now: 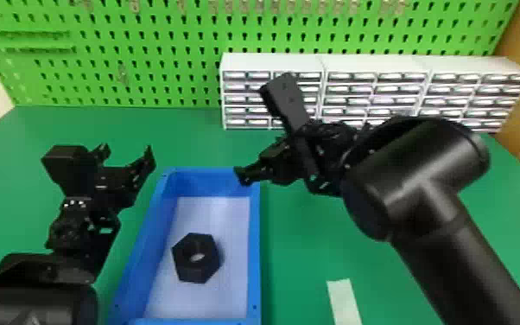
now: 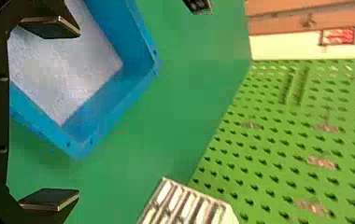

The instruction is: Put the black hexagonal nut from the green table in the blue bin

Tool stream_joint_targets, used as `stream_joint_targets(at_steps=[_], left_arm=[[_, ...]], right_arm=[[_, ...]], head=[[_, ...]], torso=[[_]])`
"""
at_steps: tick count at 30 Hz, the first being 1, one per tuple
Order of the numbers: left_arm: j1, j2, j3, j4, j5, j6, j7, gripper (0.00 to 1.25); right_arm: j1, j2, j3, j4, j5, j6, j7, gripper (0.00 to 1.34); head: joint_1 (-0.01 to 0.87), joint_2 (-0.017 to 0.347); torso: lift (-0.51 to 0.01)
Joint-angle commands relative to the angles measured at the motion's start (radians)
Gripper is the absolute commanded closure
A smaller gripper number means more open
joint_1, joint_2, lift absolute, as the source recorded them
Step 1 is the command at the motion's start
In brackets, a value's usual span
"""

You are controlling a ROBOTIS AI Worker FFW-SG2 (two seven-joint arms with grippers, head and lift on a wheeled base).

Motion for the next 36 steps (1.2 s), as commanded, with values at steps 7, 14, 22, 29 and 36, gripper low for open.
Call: stream_joint_targets(at_steps=[7, 14, 22, 29, 36], left_arm=[[-0.002, 0.000, -0.001, 0.000, 0.000, 0.000, 0.001, 0.41], [-0.003, -0.002, -0.002, 0.000, 0.000, 0.000, 0.001, 0.41], [-0.002, 0.000, -0.002, 0.000, 0.000, 0.000, 0.001, 0.41], [-0.002, -0.002, -0.002, 0.000, 0.000, 0.000, 0.001, 0.41], [0.001, -0.002, 0.001, 0.000, 0.003, 0.000, 0.001, 0.41]], right_arm=[[0.075, 0.003, -0.144, -0.015, 0.005, -0.170, 0.000, 0.10], [0.123, 0.012, -0.235, -0.010, 0.019, -0.291, -0.002, 0.10], [0.192, 0.030, -0.312, 0.022, 0.028, -0.448, -0.028, 0.10], [0.259, 0.058, -0.339, 0.062, 0.011, -0.600, -0.115, 0.10], [0.299, 0.068, -0.358, 0.143, 0.002, -0.739, -0.149, 0.10]], head=[[0.686, 0.052], [0.686, 0.052], [0.686, 0.052], [0.686, 0.052], [0.686, 0.052]], torso=[[-0.097], [-0.097], [-0.097], [-0.097], [-0.097]])
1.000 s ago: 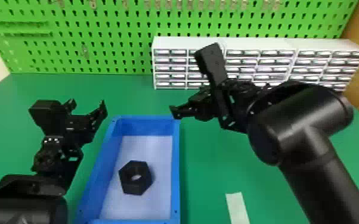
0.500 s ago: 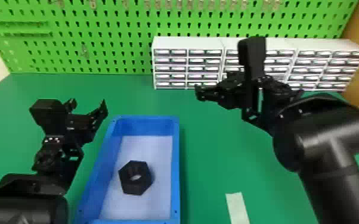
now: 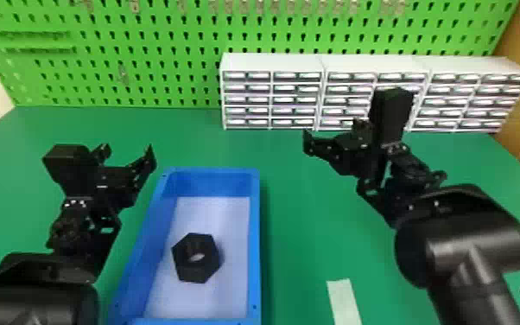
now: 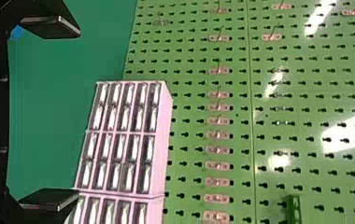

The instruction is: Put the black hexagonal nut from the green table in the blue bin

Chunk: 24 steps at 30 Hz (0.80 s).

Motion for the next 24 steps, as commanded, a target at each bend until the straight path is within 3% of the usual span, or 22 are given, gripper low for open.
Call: stream_joint_targets(at_steps=[1, 17, 24], left_arm=[[0.002, 0.000, 0.003, 0.000, 0.002, 0.000, 0.000, 0.41], [0.004, -0.001, 0.004, 0.000, 0.002, -0.002, 0.005, 0.41], [0.005, -0.001, 0.001, 0.002, 0.003, 0.000, 0.008, 0.41]], right_arm=[[0.027, 0.005, -0.008, 0.065, 0.000, -0.119, -0.017, 0.10], [0.083, 0.071, -0.069, 0.262, 0.032, -0.425, -0.142, 0.10], [0.098, 0.074, -0.060, 0.323, 0.030, -0.543, -0.205, 0.10]], head=[[0.686, 0.052], [0.686, 0.052], [0.686, 0.052]], torso=[[-0.097], [-0.097], [-0.097]])
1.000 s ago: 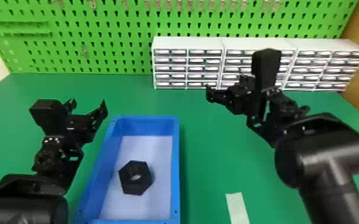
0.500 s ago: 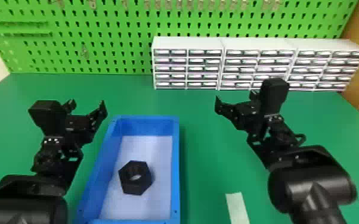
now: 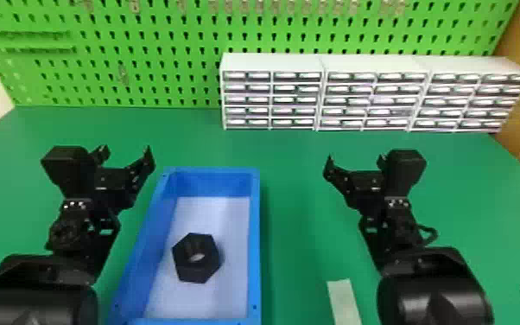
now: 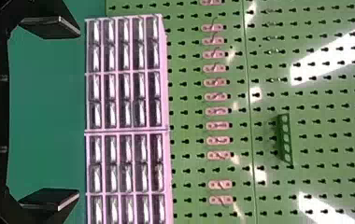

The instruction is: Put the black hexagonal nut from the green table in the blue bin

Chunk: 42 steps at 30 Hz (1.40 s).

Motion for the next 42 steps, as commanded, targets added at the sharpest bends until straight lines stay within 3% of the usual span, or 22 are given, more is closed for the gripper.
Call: stream_joint_targets(at_steps=[1, 42], left_arm=[[0.002, -0.002, -0.002, 0.001, -0.001, -0.001, 0.003, 0.41], [0.003, -0.009, -0.017, 0.009, 0.002, 0.000, 0.006, 0.41]], right_arm=[[0.011, 0.002, 0.003, 0.024, 0.000, -0.046, -0.014, 0.10], [0.040, -0.006, -0.010, 0.024, 0.012, -0.086, -0.035, 0.10]], head=[[0.686, 0.052], [0.686, 0.052]], torso=[[-0.097], [-0.097]])
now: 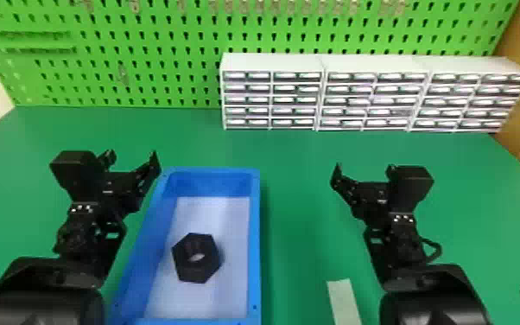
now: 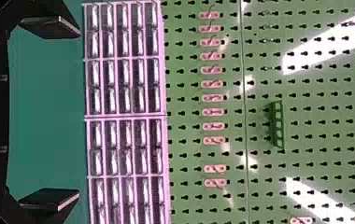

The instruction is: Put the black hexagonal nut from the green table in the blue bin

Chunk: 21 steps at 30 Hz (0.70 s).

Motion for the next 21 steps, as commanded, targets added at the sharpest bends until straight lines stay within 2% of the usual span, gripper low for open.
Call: stream_joint_targets(at_steps=[1, 21], left_arm=[[0.001, 0.000, 0.000, 0.000, 0.001, 0.000, 0.000, 0.41], [0.001, 0.000, 0.000, 0.000, 0.004, 0.000, 0.000, 0.41]], right_arm=[[0.001, 0.000, 0.000, 0.000, 0.001, 0.004, 0.000, 0.10], [-0.001, 0.005, -0.003, -0.006, -0.002, 0.010, 0.000, 0.10]], head=[[0.686, 0.052], [0.686, 0.052]], torso=[[-0.097], [-0.097]])
